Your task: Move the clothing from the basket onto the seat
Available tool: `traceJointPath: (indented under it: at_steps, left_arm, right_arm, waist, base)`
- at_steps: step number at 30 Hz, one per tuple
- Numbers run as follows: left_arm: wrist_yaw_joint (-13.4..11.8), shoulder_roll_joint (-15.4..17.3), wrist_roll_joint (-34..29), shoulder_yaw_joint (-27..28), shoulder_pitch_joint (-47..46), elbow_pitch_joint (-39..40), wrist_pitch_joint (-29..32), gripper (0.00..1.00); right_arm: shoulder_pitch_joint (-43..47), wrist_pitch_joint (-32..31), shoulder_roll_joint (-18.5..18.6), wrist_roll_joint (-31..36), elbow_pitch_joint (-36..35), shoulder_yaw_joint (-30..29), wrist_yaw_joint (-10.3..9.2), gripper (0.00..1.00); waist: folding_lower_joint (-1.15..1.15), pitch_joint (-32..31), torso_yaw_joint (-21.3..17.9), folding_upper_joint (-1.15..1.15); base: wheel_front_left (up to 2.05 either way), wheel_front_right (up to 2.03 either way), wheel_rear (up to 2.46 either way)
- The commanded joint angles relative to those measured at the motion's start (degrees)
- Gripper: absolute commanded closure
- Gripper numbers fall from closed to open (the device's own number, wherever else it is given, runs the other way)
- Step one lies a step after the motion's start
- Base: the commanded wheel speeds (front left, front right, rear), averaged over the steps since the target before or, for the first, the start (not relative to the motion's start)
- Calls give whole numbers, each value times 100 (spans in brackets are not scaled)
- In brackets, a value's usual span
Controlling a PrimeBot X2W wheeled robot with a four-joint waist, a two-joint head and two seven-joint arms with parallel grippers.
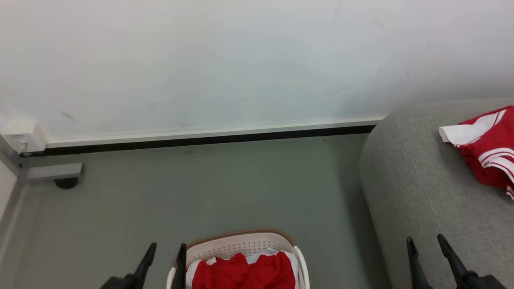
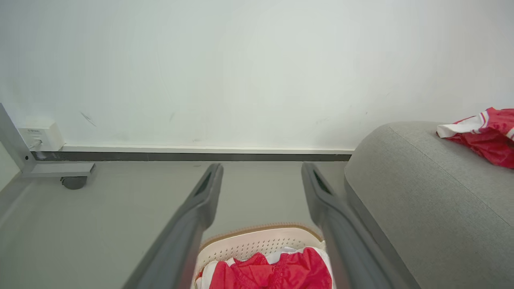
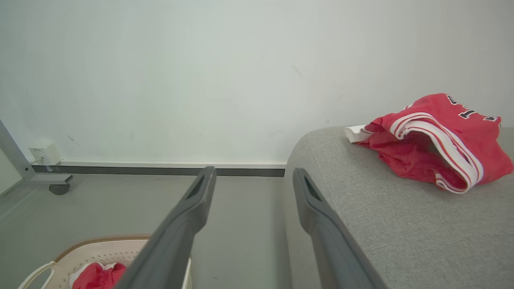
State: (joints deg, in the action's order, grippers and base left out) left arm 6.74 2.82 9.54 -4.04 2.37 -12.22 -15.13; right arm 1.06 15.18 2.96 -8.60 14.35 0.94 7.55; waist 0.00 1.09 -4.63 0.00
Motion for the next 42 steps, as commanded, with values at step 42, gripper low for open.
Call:
traceJointPath:
  at_steps: [42]
  left_arm:
    - [-513, 493, -1349, -1612, -4642, -5480, 1297, 0]
  right_arm:
    - [-1824, -5, -6, -1172, -1518, 582, -13, 0]
  waist:
    - [0, 4067, -1769, 0]
  base:
    - [0, 0, 0]
